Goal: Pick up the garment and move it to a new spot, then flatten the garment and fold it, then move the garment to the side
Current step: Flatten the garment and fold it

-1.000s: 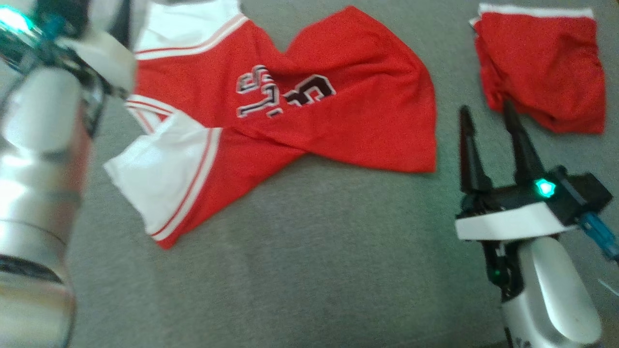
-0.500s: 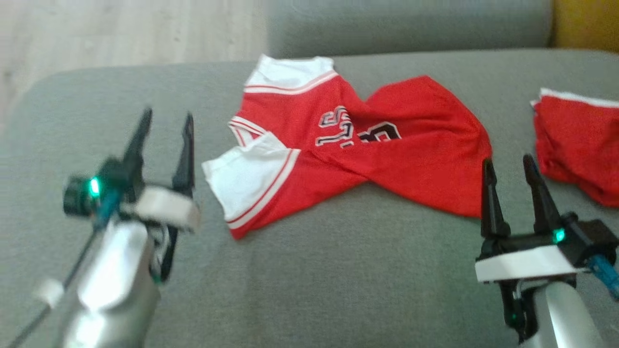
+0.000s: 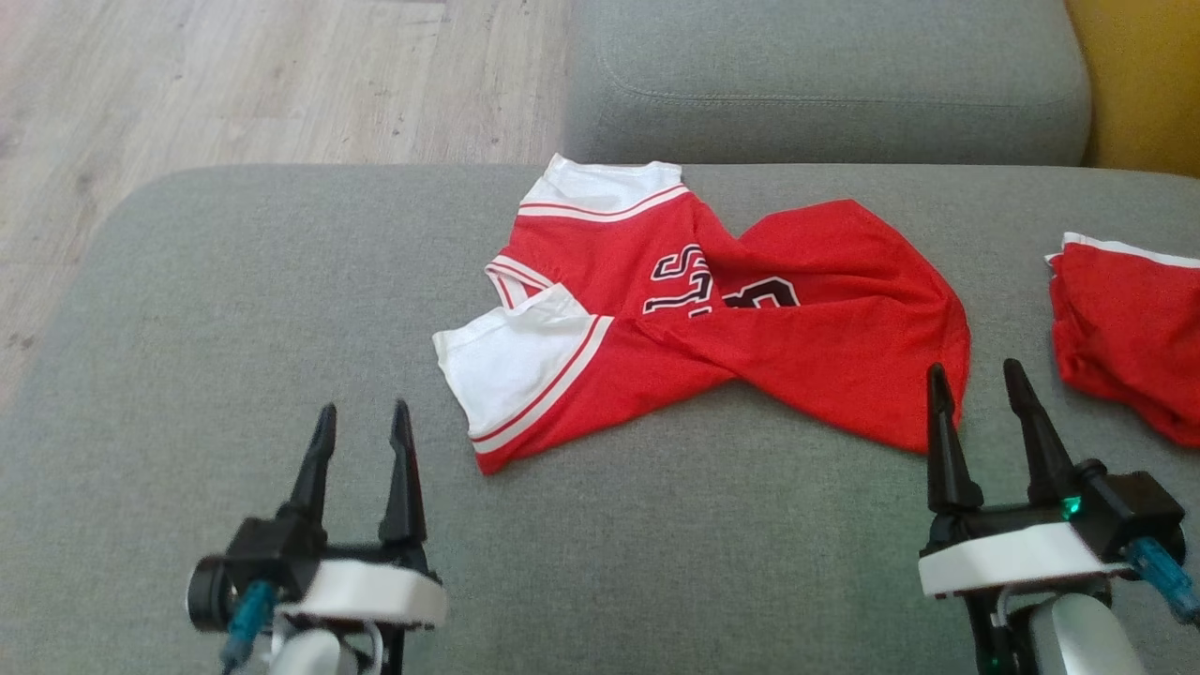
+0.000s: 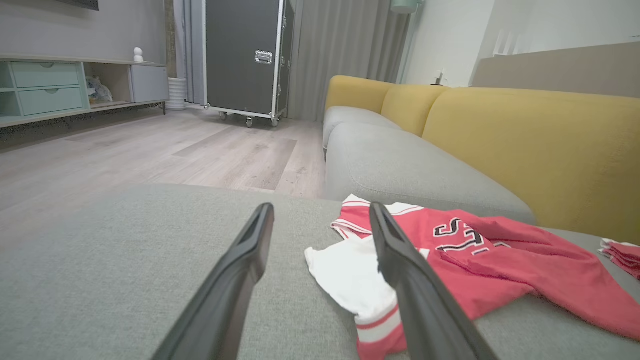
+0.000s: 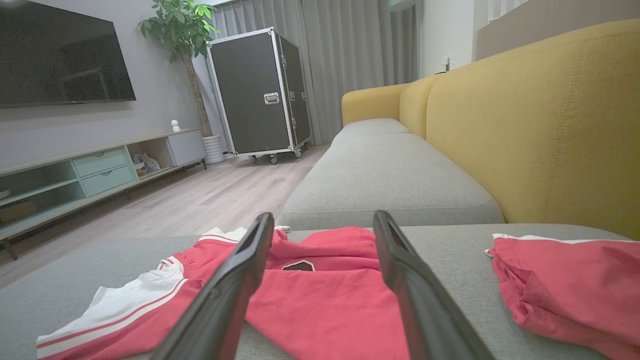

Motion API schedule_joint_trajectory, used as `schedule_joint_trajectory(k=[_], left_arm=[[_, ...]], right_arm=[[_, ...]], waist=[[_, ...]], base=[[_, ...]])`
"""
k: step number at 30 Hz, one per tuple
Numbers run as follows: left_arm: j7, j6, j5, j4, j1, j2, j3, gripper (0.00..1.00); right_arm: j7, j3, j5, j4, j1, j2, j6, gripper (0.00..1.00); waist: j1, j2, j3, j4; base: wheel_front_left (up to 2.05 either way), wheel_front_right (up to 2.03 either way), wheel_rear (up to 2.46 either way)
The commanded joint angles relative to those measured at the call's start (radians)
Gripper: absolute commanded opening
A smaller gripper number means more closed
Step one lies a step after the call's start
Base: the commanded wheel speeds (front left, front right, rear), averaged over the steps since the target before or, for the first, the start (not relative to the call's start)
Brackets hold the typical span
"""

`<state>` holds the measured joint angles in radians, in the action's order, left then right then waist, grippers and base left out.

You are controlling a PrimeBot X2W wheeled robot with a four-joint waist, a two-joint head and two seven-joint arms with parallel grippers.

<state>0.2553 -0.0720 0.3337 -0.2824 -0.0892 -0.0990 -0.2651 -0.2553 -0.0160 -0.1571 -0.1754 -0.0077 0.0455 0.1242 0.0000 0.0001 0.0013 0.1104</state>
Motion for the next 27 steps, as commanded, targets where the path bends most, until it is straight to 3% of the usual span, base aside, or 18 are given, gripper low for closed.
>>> schedule_joint_trajectory(k=[1,11,27], left_arm=[[0.006,0.000,-0.014,0.037,-0.031,0.000,0.039,1.00],[0.006,0.051,-0.072,0.003,-0.035,0.032,0.081,1.00],[-0.125,0.076,-0.094,-0.429,-0.444,-0.024,0.074,1.00]], right_arm=[[-0.006,-0.027,-0.002,0.031,-0.029,0.005,0.007,1.00],[-0.006,-0.040,0.001,0.040,-0.042,0.005,0.007,1.00],[-0.006,-0.054,0.022,0.062,-0.126,0.005,0.007,1.00]], waist=[[0.0000,-0.0001,0.001,-0.002],[0.0000,-0.0001,0.037,-0.017],[0.0000,-0.0001,0.252,-0.095]], base=[[0.00,0.00,0.00],[0.00,0.00,0.00],[0.00,0.00,0.00]])
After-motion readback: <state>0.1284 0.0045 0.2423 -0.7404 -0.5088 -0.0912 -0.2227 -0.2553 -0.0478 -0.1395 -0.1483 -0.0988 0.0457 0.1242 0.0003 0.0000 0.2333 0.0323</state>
